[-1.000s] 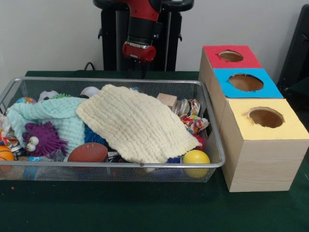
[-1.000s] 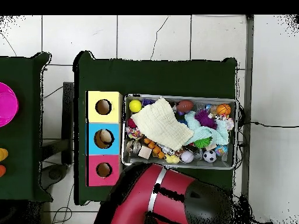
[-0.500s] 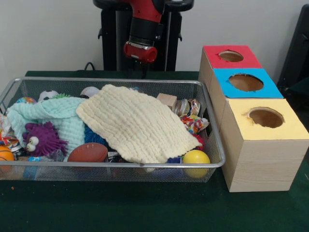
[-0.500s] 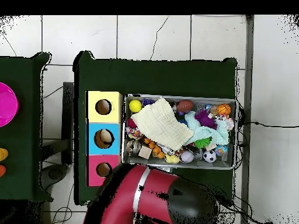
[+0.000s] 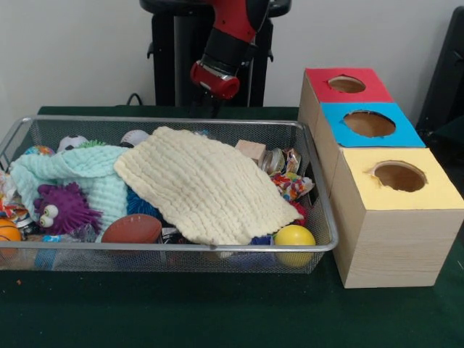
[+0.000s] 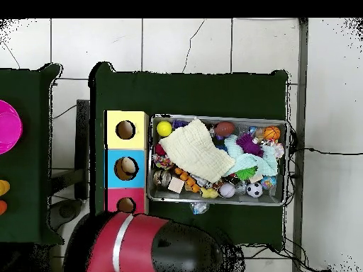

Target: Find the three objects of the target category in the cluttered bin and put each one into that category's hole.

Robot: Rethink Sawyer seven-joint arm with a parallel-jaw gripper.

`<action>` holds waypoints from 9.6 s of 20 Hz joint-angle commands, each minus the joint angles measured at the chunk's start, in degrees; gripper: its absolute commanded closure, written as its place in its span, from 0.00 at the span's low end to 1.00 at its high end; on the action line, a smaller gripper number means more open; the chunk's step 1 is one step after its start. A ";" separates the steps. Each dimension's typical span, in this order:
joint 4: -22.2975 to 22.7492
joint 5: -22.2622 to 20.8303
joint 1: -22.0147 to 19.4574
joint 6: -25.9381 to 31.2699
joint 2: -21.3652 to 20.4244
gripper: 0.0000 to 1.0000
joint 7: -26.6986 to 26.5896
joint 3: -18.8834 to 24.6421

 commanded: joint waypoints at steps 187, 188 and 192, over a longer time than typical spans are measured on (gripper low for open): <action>-5.76 -17.64 2.50 31.18 -25.32 0.00 2.97 -1.80; -5.83 -17.41 2.66 29.90 -24.99 0.00 3.43 -1.79; -5.53 -16.25 2.27 34.77 -27.75 0.00 3.68 -0.65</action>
